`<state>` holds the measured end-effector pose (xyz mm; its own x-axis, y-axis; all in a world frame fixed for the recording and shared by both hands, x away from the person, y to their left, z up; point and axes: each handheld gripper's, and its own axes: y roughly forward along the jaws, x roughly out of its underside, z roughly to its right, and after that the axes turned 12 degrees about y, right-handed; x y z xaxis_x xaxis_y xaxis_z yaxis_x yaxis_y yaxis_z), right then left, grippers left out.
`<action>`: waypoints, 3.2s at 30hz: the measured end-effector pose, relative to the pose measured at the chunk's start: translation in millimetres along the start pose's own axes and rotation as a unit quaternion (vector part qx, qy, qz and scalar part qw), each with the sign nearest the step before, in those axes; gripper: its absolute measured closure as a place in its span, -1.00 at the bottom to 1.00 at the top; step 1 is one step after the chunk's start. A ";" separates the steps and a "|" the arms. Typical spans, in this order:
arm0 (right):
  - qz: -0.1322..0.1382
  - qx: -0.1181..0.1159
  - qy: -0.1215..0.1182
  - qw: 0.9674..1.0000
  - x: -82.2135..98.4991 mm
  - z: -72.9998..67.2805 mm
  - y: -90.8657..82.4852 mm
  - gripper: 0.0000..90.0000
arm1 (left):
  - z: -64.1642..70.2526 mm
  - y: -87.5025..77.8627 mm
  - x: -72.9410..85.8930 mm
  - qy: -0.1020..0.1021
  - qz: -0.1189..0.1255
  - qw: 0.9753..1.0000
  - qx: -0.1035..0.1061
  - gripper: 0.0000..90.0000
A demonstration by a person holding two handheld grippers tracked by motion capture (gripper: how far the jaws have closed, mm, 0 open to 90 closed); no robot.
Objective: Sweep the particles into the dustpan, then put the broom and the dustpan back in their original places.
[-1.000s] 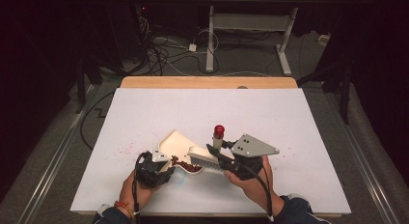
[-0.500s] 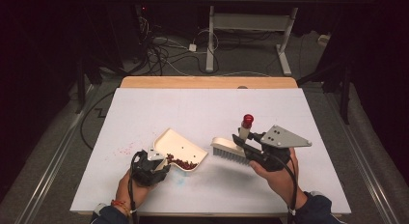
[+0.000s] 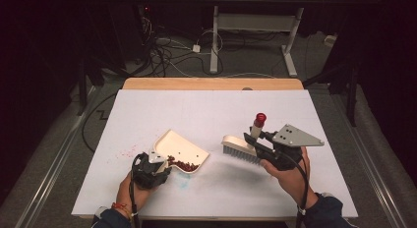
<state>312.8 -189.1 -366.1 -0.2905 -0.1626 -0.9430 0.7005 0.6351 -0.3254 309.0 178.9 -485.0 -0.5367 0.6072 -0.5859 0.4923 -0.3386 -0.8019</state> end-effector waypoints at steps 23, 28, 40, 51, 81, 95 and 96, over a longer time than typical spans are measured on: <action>-0.066 -0.015 0.009 0.998 9.8 59.7 -83.1 0.55 | -29.4 -7.5 15.0 -0.056 0.003 0.998 -0.022 0.42; -0.090 -0.027 0.012 0.996 15.0 67.4 -96.7 0.55 | -36.6 -8.3 19.6 -0.072 0.003 0.997 -0.035 0.42; -0.170 -0.080 0.032 0.982 16.3 87.8 -63.1 0.55 | -43.7 -2.1 18.1 -0.107 0.002 0.992 -0.060 0.41; -0.189 -0.028 0.056 0.980 7.7 113.0 -14.0 0.43 | -32.0 0.1 11.8 -0.116 0.020 0.993 -0.022 0.18; -0.179 0.143 0.131 0.965 32.3 152.1 62.5 0.23 | -10.9 -18.3 18.6 0.062 0.119 0.990 -0.034 -0.51; -0.131 0.124 0.083 0.980 19.6 134.9 57.1 -0.03 | -7.8 -18.2 20.0 0.071 0.121 0.990 -0.034 -0.52; -0.127 0.125 0.080 0.981 18.9 134.0 56.9 -0.07 | -7.2 -18.2 19.8 0.073 0.120 0.989 -0.036 -0.52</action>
<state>434.5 -257.2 -411.9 -0.5618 -0.1583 -0.8120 0.7240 0.3808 -0.5751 294.3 202.3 -481.1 -0.2965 0.6147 -0.7309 0.6436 -0.4369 -0.6284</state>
